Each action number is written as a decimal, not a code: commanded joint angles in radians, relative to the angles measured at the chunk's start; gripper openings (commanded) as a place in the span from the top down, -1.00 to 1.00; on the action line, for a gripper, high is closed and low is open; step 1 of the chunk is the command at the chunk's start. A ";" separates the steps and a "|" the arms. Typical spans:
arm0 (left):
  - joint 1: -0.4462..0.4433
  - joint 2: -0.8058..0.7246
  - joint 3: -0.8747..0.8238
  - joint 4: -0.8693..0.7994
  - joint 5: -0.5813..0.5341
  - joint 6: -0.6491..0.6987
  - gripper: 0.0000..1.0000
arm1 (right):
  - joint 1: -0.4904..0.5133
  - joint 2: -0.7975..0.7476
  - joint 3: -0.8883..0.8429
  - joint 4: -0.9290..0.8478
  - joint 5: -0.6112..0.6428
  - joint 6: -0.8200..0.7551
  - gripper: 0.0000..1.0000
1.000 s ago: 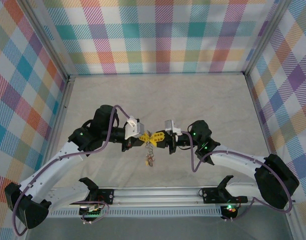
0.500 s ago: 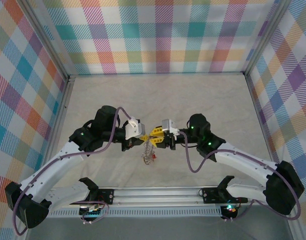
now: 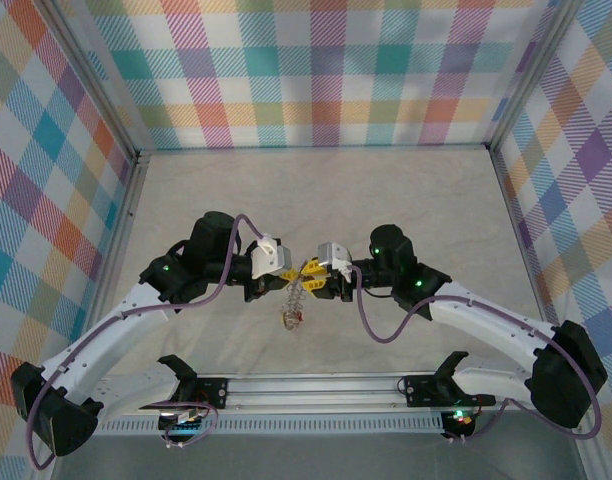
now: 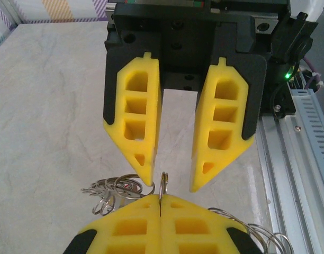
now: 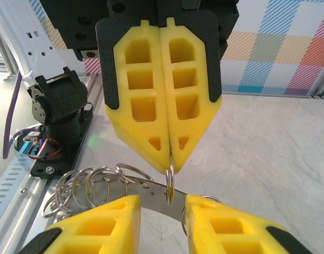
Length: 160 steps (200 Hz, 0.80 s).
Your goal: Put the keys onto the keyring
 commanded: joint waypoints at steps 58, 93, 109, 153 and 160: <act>-0.010 0.019 -0.023 0.121 0.099 -0.062 1.00 | 0.005 0.011 0.023 0.037 -0.011 0.001 0.76; -0.010 0.037 -0.019 0.110 0.112 -0.057 0.93 | 0.004 0.003 0.020 0.032 -0.010 -0.006 1.00; -0.009 0.056 -0.004 0.062 0.118 -0.025 0.53 | 0.004 -0.008 0.017 0.020 -0.005 -0.018 1.00; -0.009 0.116 0.035 -0.038 0.131 0.040 0.55 | 0.005 -0.031 0.012 -0.014 -0.014 -0.034 1.00; -0.009 0.116 0.033 -0.028 0.135 0.038 0.61 | 0.004 -0.034 0.013 -0.019 -0.015 -0.035 1.00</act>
